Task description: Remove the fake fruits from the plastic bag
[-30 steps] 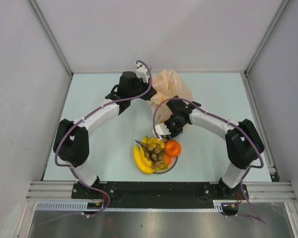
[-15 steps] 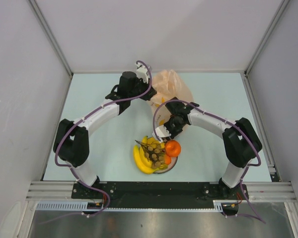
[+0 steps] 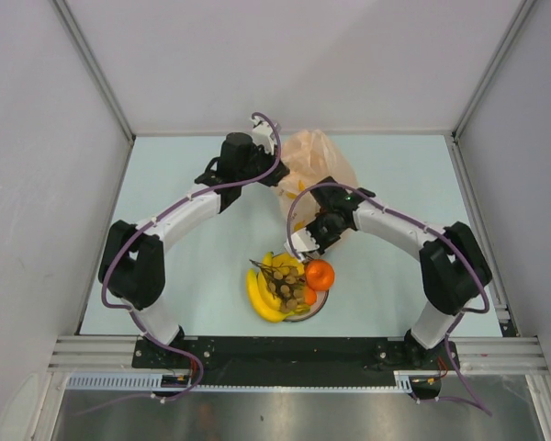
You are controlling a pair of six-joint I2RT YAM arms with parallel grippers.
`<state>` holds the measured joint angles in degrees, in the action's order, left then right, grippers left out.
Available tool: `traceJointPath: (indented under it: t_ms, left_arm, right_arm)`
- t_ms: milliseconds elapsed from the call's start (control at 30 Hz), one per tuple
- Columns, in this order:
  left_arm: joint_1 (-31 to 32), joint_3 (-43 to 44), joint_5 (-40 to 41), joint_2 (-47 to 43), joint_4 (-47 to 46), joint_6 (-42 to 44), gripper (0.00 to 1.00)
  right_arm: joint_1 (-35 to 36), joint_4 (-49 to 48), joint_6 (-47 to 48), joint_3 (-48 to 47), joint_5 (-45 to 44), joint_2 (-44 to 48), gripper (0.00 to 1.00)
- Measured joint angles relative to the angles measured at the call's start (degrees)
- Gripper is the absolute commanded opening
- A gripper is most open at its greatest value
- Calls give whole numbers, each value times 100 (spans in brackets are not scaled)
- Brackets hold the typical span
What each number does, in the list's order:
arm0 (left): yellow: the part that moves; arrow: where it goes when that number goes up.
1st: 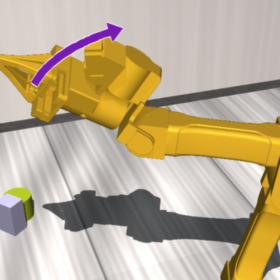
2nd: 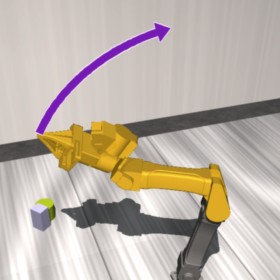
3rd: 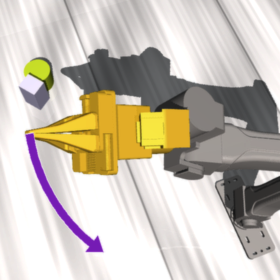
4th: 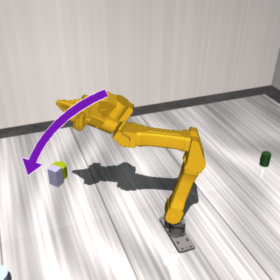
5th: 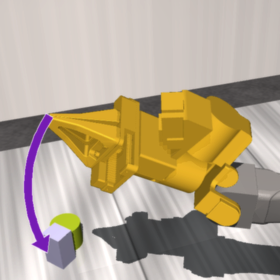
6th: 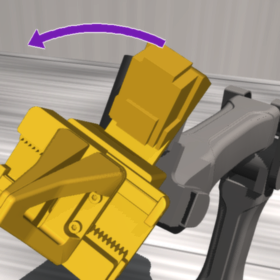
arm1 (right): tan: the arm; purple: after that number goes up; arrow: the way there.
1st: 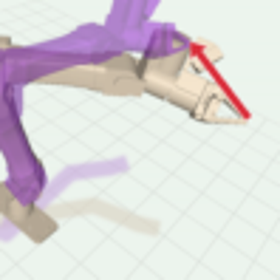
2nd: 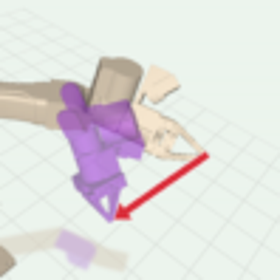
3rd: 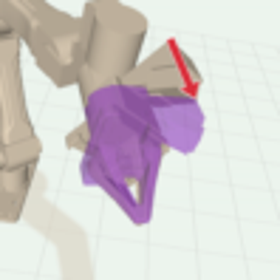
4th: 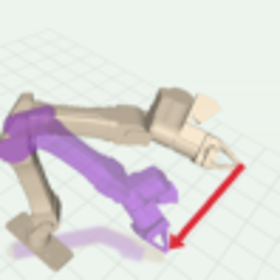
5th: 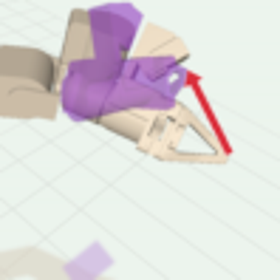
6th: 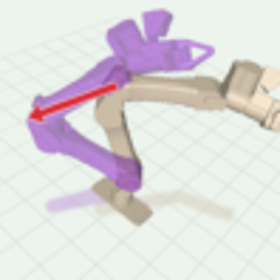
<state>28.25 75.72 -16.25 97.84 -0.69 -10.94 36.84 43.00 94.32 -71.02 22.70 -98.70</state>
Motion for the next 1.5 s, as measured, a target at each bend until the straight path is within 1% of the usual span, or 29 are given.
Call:
traceJointPath:
  t_ms: [200,400,600,767,833,900,1033,1133,1300,1400,1500]
  left_arm:
    - [0,0,-52,0,-9,-85,0]
    - [0,-4,-114,2,-66,-319,0]
    - [2,-7,-155,4,-98,-428,0]
    - [31,-7,-153,15,-105,-407,0]
    - [57,-7,-153,20,-109,-404,0]
    - [101,-7,-153,22,-116,-407,0]
    - [186,-7,-151,22,-131,-409,0]
    - [203,-7,-136,22,-133,-409,0]
    - [201,138,101,11,24,-356,0]
    - [173,518,306,0,221,-251,0]
    - [122,1032,555,-55,328,-120,0]
  right_arm:
    - [-111,-275,-566,22,48,1001,0]
    - [20,-903,-1665,22,131,1937,0]
    - [459,-1399,-2664,24,61,2581,0]
    - [1080,-1703,-3303,24,-310,2979,0]
    - [1152,-1845,-3445,24,-546,2935,0]
    - [1051,-2138,-3652,24,-876,2761,0]
    - [424,-2968,-4146,24,-1410,2138,0]
    - [48,-3569,-4288,33,-1633,1838,0]
    - [-216,-4806,-4282,-20,-1825,1488,0]
    - [-201,-5178,-4288,-354,-1836,1209,0]
    - [-184,-5217,-4472,-1099,-1836,876,0]
